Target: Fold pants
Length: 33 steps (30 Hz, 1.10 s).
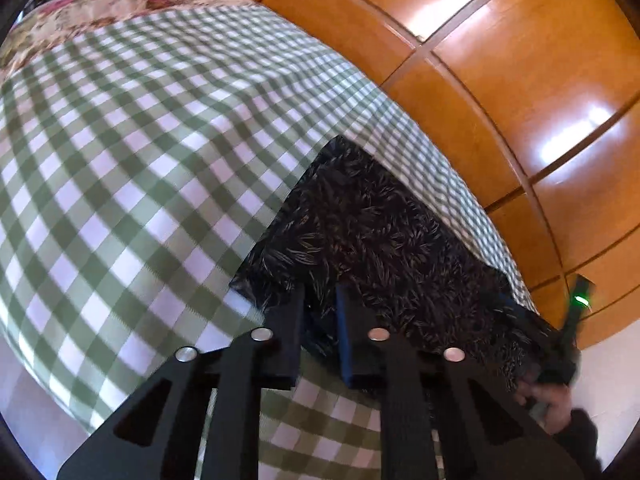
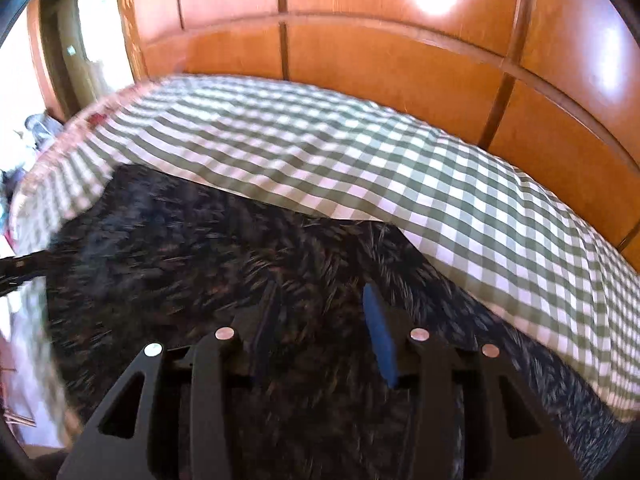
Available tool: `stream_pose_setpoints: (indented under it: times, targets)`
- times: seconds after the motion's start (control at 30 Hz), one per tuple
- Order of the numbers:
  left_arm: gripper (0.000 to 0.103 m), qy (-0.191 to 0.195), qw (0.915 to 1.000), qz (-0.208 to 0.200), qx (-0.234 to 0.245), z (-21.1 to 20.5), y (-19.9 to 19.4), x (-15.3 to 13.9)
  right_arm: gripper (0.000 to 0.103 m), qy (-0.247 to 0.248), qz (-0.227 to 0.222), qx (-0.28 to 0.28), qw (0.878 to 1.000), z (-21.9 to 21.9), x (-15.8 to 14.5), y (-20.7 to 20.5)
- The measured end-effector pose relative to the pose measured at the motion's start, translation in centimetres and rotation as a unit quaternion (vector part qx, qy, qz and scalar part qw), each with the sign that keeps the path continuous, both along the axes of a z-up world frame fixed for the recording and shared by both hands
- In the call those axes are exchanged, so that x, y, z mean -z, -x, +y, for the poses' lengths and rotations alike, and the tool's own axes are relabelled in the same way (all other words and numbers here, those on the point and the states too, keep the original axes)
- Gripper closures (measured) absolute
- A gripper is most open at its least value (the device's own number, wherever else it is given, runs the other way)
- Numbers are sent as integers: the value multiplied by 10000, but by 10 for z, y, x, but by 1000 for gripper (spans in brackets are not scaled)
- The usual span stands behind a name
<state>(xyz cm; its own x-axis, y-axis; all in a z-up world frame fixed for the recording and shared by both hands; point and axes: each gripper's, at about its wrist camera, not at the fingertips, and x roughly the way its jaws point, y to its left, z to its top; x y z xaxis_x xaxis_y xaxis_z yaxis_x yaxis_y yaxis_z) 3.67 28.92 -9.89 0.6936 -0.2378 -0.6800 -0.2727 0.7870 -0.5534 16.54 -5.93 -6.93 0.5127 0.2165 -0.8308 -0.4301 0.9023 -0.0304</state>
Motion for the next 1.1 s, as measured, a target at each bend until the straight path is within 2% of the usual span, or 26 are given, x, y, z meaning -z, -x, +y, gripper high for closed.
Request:
stream_pose_setpoints:
  times: [0.03, 0.1, 0.2, 0.27, 0.33, 0.37, 0.4, 0.47, 0.53, 0.6, 0.63, 0.7, 0.77, 0.87, 0.97, 1.1]
  targets:
    - [95, -56, 10000, -56, -1, 0, 0, -2, 59, 247, 76, 101, 9996, 6, 11, -12]
    - [95, -271, 9996, -108, -36, 1, -1, -6, 58, 416, 146, 236, 9987, 7, 26, -26]
    - [95, -530, 9982, 251, 99, -2, -9, 8, 55, 459, -58, 385, 9982, 12, 34, -35]
    - [95, -576, 9978, 294, 139, -7, -8, 13, 55, 473, -271, 417, 9976, 13, 38, -30]
    - [95, -616, 9976, 269, 174, -8, -5, 5, 55, 442, -332, 413, 9976, 11, 37, -27]
    - [91, -637, 9976, 260, 65, -6, -3, -1, 55, 413, -318, 418, 9978, 10, 37, -27]
    - [83, -730, 9970, 245, -71, -5, -1, -7, 55, 397, -319, 414, 9978, 9, 37, -27]
    - [82, -1270, 9913, 72, -353, -6, 7, -26, 55, 416, -348, 417, 9977, 8, 35, -26]
    - [82, -1324, 9907, -140, -270, -13, 10, -37, 54, 422, -344, 404, 9977, 8, 34, -28]
    - [82, -1266, 9913, -356, 31, -33, 13, -47, 53, 423, -317, 393, 9978, 8, 32, -27]
    - [82, -1354, 9896, -429, 220, -47, 12, -50, 47, 403, -296, 375, 9980, 7, 29, -25]
    - [82, -1614, 9822, -558, 782, -85, 10, -52, 35, 273, -269, 363, 9986, 2, 20, -21]
    - [82, -1804, 9721, -656, 1346, -125, 8, -47, 33, 94, -278, 374, 9989, -7, 9, -12]
    - [79, -2065, 9566, -667, 1947, -175, 3, -37, 33, -212, -182, 523, 9982, -36, -4, 6]
    - [79, -2092, 9469, -615, 2364, -208, -1, -25, 35, -372, -93, 584, 9976, -71, -13, 26]
    - [79, -2288, 9389, -408, 2538, -226, -7, -10, 56, -403, 27, 928, 9949, -138, -21, 60]
